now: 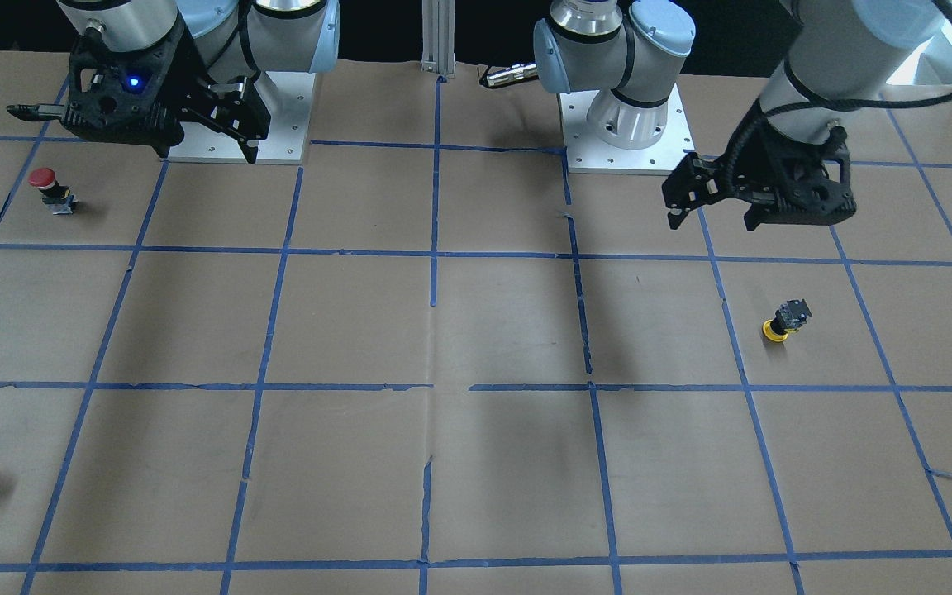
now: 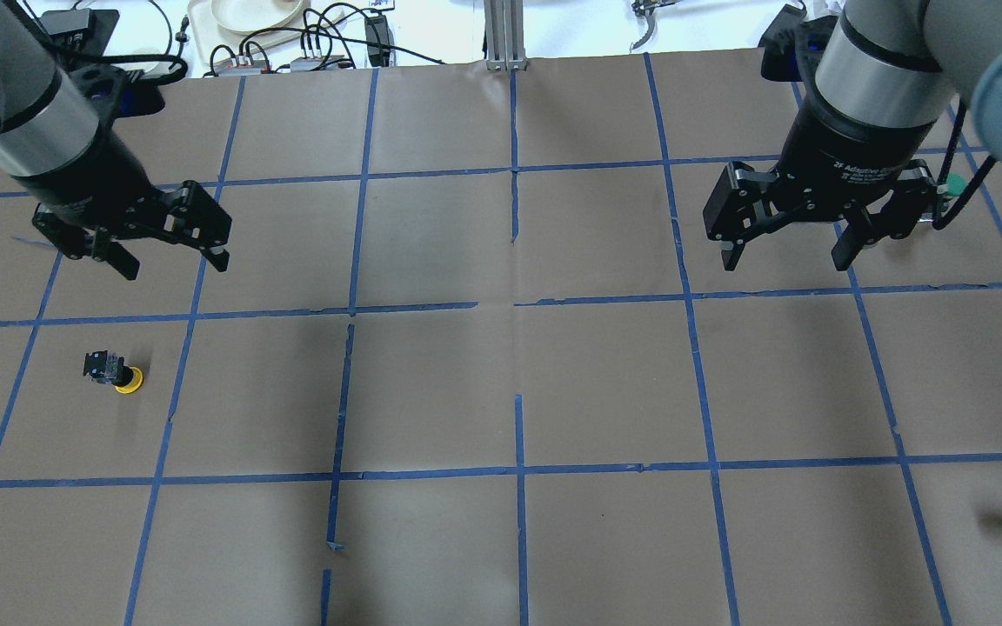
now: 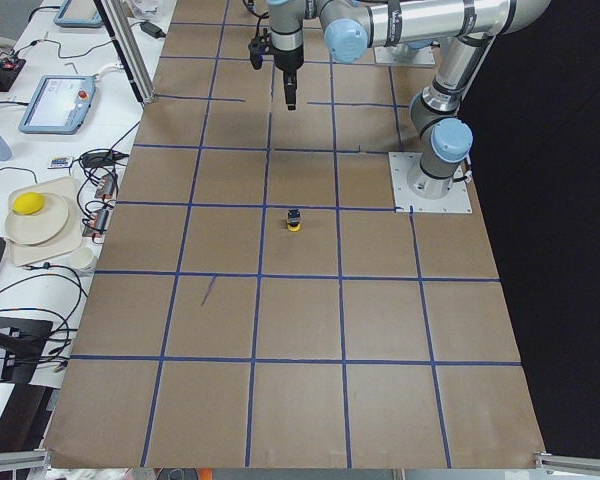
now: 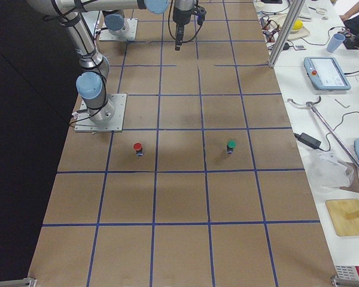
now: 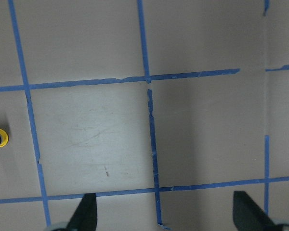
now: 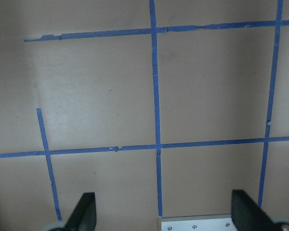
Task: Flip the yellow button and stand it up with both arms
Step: 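Move the left gripper down toward the yellow button lying on its side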
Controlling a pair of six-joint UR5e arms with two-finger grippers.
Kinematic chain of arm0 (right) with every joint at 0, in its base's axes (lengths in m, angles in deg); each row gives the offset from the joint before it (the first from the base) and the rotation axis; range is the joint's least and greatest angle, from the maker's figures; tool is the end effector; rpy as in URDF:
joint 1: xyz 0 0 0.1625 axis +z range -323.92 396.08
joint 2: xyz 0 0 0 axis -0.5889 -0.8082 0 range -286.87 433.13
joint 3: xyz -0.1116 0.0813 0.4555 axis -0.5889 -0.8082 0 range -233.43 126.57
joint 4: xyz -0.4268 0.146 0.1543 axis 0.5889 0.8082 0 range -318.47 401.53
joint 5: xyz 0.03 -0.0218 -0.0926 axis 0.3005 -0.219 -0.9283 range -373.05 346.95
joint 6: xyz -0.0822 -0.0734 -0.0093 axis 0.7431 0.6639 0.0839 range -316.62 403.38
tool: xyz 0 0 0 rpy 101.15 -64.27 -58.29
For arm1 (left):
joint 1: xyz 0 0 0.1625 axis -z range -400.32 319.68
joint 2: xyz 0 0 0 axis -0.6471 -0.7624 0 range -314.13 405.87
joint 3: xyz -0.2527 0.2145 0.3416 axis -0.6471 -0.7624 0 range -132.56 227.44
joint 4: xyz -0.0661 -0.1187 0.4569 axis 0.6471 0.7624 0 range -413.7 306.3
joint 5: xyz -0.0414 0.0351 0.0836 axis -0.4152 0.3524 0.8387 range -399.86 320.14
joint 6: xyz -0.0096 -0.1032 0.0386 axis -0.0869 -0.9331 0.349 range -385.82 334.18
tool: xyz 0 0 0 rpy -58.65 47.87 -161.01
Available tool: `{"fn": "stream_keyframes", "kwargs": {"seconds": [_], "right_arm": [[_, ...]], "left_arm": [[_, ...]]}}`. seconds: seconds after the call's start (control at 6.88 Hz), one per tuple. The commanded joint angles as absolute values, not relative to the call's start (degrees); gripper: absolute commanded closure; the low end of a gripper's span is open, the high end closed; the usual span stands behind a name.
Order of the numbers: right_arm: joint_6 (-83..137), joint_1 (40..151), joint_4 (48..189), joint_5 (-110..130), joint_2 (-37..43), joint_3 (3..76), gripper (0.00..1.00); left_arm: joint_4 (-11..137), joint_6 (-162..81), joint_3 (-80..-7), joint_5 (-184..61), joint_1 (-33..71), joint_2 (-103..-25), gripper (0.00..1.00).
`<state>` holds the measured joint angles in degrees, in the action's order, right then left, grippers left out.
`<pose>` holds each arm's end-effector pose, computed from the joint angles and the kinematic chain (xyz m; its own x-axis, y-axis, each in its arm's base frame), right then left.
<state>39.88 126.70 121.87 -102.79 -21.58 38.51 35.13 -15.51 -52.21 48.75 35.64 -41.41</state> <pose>0.1393 -0.5023 0.5372 -0.9987 0.0503 0.0028 0.0502 0.9915 0.1200 -0.0058 -0.5372 0.4627 -0.9968 -0.0681 0.0417 -0.0639 0.9935 0.0943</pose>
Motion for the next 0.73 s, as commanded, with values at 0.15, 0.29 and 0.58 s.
{"fn": "stream_keyframes", "kwargs": {"seconds": [0.15, 0.29, 0.58], "right_arm": [[39.86, 126.69, 122.48, -102.70, -21.61, 38.42, 0.00], [39.86, 126.69, 122.48, -102.70, -21.61, 38.42, 0.00], [39.69, 126.69, 123.53, -102.70, -21.70, 38.42, 0.00]], "left_arm": [[24.55, -3.92, -62.65, 49.00, 20.01, -43.68, 0.00], [17.39, 0.32, -64.86, 49.00, 15.36, -47.26, 0.00], [6.38, 9.39, -67.51, 51.61, 10.23, -52.81, 0.00]]}}
